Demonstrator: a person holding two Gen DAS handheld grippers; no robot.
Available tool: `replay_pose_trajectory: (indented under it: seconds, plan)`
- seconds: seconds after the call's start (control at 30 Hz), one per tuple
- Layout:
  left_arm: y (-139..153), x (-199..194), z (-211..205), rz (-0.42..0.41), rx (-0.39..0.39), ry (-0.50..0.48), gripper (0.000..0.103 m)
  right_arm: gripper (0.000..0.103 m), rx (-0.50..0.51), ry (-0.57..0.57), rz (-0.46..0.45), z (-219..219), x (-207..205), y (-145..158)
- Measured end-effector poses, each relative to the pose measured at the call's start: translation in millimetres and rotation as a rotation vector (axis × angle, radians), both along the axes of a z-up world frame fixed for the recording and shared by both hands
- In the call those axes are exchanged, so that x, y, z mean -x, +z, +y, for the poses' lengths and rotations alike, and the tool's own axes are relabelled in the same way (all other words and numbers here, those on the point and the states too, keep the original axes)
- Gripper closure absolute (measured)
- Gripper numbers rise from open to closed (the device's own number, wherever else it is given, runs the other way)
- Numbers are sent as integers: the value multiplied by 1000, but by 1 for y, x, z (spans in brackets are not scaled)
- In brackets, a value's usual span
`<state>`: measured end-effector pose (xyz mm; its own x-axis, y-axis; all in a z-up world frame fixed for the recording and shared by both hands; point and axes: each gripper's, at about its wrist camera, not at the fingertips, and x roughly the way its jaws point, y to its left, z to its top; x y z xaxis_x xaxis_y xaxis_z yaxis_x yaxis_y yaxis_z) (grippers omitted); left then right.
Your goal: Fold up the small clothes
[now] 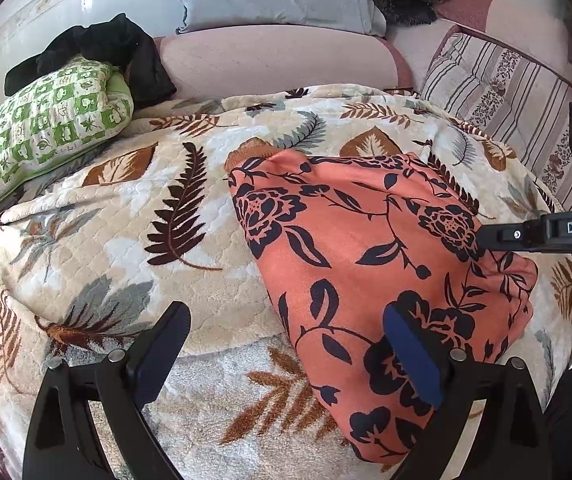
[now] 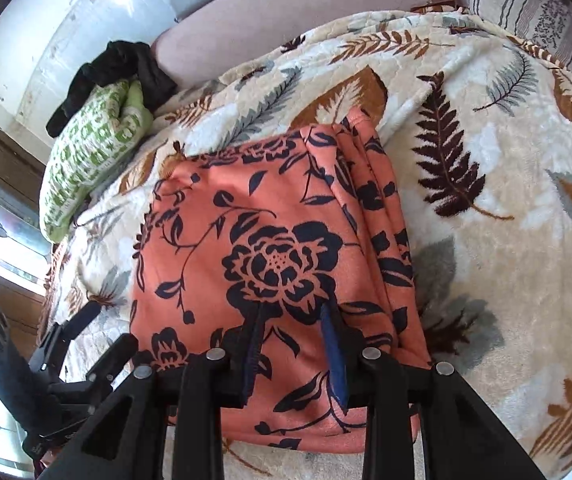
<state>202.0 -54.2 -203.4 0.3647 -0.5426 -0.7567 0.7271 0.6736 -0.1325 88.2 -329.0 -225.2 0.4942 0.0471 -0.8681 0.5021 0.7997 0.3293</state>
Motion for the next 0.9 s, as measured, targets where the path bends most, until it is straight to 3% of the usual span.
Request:
replay_pose_trajectory:
  seconds: [0.13,0.2,0.23,0.33,0.57,0.9]
  plan:
    - [-1,1,-3,0,2,-8,6,66,-26,-54,-95,-14,13,6]
    - [-2,3,-5,-3,2,-15,6,33,-56,-77,-143,-23,19,7]
    - [-2,3,-6,-4,0,-17,6,24,-71,-97,-169,-27,22,6]
    - [-4,4,-9,-2,-7,-25,6,24,-121,-124,-207,-39,31,4]
    - [-9,4,-16,5,-12,-39,6,24,-201,-147,-198,-60,34,-13]
    - [-16,-3,-21,65,16,-44,6,24,-235,-144,-196,-76,34,-23]
